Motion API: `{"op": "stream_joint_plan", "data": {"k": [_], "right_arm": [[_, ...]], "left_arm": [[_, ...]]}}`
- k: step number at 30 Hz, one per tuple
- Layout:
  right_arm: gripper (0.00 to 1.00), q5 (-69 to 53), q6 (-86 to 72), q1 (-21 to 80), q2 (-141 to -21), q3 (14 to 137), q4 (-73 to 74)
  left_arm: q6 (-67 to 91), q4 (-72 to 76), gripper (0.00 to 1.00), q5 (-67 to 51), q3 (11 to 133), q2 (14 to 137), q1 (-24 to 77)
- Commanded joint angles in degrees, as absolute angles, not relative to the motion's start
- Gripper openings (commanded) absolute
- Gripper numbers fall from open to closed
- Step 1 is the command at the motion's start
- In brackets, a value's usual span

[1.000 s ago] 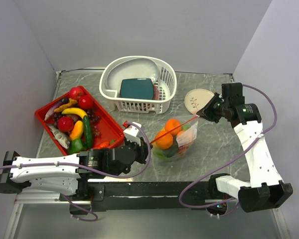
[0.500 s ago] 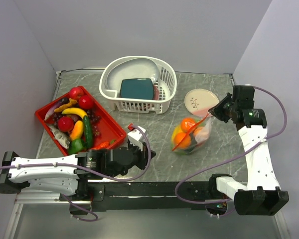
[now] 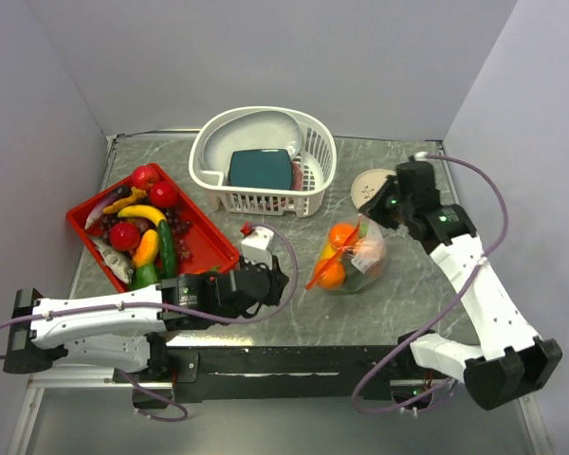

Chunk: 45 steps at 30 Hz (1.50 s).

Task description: Place the food in the zip-top bag and seal the zipper

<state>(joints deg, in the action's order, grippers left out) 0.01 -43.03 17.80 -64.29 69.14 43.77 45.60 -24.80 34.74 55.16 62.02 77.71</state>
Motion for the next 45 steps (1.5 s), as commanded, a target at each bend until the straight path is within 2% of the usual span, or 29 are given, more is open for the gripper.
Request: {"op": "stream_joint_plan", "data": {"k": [1,3,6,9,10,11,12,13,14,15,16,17,23,31,45], "right_arm": [[0.0,3.94,-43.25,28.09,-68.54,72.77,42.89],[0.0,4.92,-43.16,32.06,-71.53,74.34,43.24],[0.09,5.8,-42.28,37.26,-75.49,76.37,43.24],[0.25,5.45,-41.31,39.55,-77.08,76.9,42.72],[0.39,5.54,-40.79,39.72,-76.82,76.82,42.45],[0.46,5.45,-40.52,39.81,-75.95,76.64,41.76],[0.62,5.45,-39.73,39.81,-75.24,76.64,41.4],[0.71,5.45,-39.38,39.81,-73.58,76.73,40.79],[0.79,4.93,-38.94,39.81,-72.69,76.73,40.35],[0.93,4.75,-38.15,39.9,-71.64,76.73,39.91],[0.98,4.49,-37.8,39.82,-69.72,76.73,39.12],[1.0,4.31,-37.62,39.81,-68.65,76.29,38.76],[1.0,5.8,-38.67,39.9,-58.28,66.12,32.96],[1.0,12.56,-38.5,39.73,-48.27,58.63,31.65],[1.0,13.27,-38.67,39.73,-44.12,54.41,28.57]], "left_arm": [[51.76,-30.75,0.27,37.1,58.36,61.17,71.99],[51.68,-31.2,0.35,36.04,58.36,60.65,67.97],[50.54,-31.81,0.41,33.76,58.71,61.08,62.69],[48.96,-30.68,0.52,31.65,58.27,61.87,58.55],[48.52,-30.41,0.55,31.03,58.1,62.05,57.67],[48.17,-29.54,0.56,29.55,57.92,62.14,56.18],[47.64,-29.27,0.62,28.92,57.75,62.23,55.55],[47.38,-28.92,0.67,28.48,57.83,62.14,54.94],[47.2,-28.05,0.83,27.87,57.75,61.88,54.06],[46.33,-27.6,0.93,27.43,57.92,61.7,53.7],[45.88,-27.08,0.99,27.16,58.18,61.61,53.35],[45.53,-26.98,0.97,26.98,58.53,61.61,52.91],[45.53,-26.9,0.97,27.51,59.86,62.14,52.82],[44.56,-26.46,0.97,29.53,56.95,59.15,52.73],[42.28,-20.4,0.97,33.13,50.98,52.74,52.82]]}}
